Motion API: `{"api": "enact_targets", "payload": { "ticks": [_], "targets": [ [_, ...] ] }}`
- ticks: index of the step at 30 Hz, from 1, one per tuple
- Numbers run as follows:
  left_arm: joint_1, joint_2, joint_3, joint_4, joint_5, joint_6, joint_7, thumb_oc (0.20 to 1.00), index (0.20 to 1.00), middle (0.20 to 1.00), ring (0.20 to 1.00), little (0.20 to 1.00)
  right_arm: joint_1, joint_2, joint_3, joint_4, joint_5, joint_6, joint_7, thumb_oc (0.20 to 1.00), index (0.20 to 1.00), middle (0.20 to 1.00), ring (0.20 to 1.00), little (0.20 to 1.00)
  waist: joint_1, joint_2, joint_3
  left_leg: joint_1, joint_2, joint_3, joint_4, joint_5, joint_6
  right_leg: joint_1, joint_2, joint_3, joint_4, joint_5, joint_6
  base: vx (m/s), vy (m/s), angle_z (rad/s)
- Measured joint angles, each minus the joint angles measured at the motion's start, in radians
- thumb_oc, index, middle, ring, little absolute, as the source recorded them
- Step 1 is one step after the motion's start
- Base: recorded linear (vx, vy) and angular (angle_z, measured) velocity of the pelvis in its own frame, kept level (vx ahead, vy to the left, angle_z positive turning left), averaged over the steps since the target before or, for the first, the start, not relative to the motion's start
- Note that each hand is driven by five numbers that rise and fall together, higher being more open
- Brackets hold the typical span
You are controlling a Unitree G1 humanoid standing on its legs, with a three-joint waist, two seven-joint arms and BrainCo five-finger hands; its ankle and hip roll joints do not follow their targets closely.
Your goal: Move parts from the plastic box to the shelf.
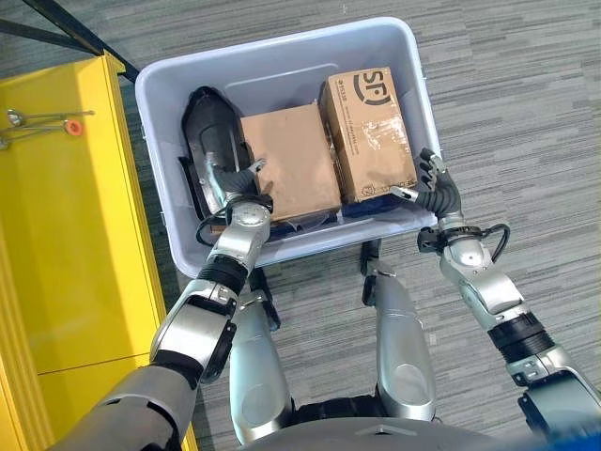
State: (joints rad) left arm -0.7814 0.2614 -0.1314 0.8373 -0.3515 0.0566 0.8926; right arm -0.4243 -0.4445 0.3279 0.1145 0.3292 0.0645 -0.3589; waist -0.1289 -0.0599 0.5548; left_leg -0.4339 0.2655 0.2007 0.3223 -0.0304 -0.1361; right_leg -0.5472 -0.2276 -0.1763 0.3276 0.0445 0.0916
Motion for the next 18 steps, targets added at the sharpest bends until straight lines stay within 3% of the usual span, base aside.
{"api": "enact_targets", "payload": {
  "ticks": [4, 11, 13, 17, 18],
  "targets": [
    [-0.05, 0.041, 0.021, 0.024, -0.052, 0.021, 0.044, 1.0, 1.0, 1.0, 1.0, 1.0, -0.052, -0.001, -0.001, 0.001, 0.001, 0.013, -0.017, 1.0, 1.0, 1.0, 1.0, 1.0, -0.013, -0.014, 0.003, -0.075, 0.008, -0.016, 0.039, -0.004, -0.005, -0.064, 0.003, -0.001, 0.031, -0.006, -0.005, 0.01, -0.018, 0.02],
    [-0.087, 0.05, -0.011, 0.052, -0.068, 0.033, 0.017, 1.0, 1.0, 1.0, 1.0, 1.0, -0.049, -0.007, 0.012, 0.0, 0.002, 0.03, -0.031, 1.0, 1.0, 1.0, 1.0, 1.0, -0.029, -0.024, 0.001, -0.102, 0.014, -0.016, 0.091, -0.046, -0.007, -0.075, 0.005, 0.01, 0.04, -0.016, 0.0, 0.05, 0.003, -0.02],
    [-0.101, 0.06, -0.065, 0.046, -0.037, -0.003, -0.071, 1.0, 1.0, 1.0, 1.0, 1.0, -0.031, -0.006, 0.021, -0.003, 0.003, 0.033, -0.036, 1.0, 1.0, 1.0, 1.0, 1.0, -0.032, -0.032, 0.0, -0.118, 0.017, -0.015, 0.113, -0.062, -0.005, -0.083, 0.008, 0.013, 0.04, -0.014, -0.003, 0.01, 0.007, -0.02],
    [-0.102, 0.076, -0.15, -0.04, -0.006, -0.003, -0.256, 1.0, 1.0, 1.0, 1.0, 1.0, 0.002, -0.006, 0.006, -0.019, 0.002, 0.038, -0.013, 1.0, 1.0, 1.0, 1.0, 1.0, -0.028, -0.046, -0.002, -0.128, 0.016, -0.012, 0.139, -0.082, 0.002, -0.083, 0.007, 0.027, 0.035, -0.013, 0.003, 0.02, 0.063, -0.03],
    [-0.11, 0.076, -0.187, -0.062, 0.019, -0.003, -0.341, 1.0, 1.0, 1.0, 1.0, 1.0, 0.005, -0.005, 0.005, -0.021, 0.002, 0.039, 0.006, 1.0, 1.0, 1.0, 1.0, 1.0, -0.031, -0.054, -0.004, -0.133, 0.016, -0.009, 0.154, -0.092, 0.006, -0.083, 0.007, 0.032, 0.03, -0.01, 0.008, 0.02, 0.055, -0.1]
  ]
}}
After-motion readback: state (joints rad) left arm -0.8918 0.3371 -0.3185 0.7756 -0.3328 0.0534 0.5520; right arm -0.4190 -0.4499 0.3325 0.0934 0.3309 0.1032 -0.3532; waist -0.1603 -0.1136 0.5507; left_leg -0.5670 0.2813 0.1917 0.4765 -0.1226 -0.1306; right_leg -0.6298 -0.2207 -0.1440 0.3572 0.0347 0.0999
